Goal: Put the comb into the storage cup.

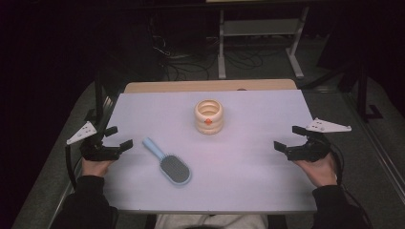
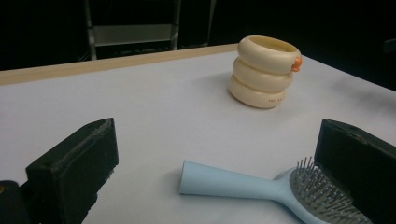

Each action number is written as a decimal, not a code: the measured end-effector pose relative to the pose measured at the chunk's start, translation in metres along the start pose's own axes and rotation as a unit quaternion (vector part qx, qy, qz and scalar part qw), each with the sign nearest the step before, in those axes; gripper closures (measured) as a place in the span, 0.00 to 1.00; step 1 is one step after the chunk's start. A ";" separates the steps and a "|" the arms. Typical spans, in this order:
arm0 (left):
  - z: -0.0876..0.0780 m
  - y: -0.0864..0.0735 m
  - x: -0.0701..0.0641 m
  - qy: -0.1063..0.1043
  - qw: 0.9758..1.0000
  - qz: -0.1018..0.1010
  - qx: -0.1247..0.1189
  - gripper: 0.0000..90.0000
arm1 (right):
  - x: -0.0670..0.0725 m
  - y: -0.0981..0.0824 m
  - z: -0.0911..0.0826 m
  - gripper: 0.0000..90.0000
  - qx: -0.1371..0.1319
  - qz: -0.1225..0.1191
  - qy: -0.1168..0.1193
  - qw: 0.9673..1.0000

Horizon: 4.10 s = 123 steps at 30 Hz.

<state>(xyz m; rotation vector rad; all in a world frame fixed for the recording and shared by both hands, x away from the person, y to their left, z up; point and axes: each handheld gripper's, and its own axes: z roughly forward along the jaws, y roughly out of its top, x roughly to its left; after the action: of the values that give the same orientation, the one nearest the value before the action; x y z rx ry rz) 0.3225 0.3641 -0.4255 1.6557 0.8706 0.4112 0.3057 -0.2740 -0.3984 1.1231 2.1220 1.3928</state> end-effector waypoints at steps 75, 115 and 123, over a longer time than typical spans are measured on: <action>0.036 0.066 -0.003 -0.009 0.994 0.073 0.083 0.00 | 0.005 -0.003 0.003 0.00 0.022 -0.006 0.009 1.000; 0.108 0.058 0.006 -0.057 0.978 0.086 0.181 0.11 | 0.006 -0.004 0.006 0.00 0.036 -0.012 0.022 0.999; 0.119 0.050 0.012 -0.063 0.974 0.077 0.204 0.17 | 0.005 -0.004 0.006 0.00 0.036 -0.010 0.023 0.999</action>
<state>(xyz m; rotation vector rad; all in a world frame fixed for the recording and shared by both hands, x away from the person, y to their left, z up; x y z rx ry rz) 0.4269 0.2883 -0.4135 2.1147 0.7679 0.2385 0.3050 -0.2671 -0.4045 1.1048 2.2248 1.3554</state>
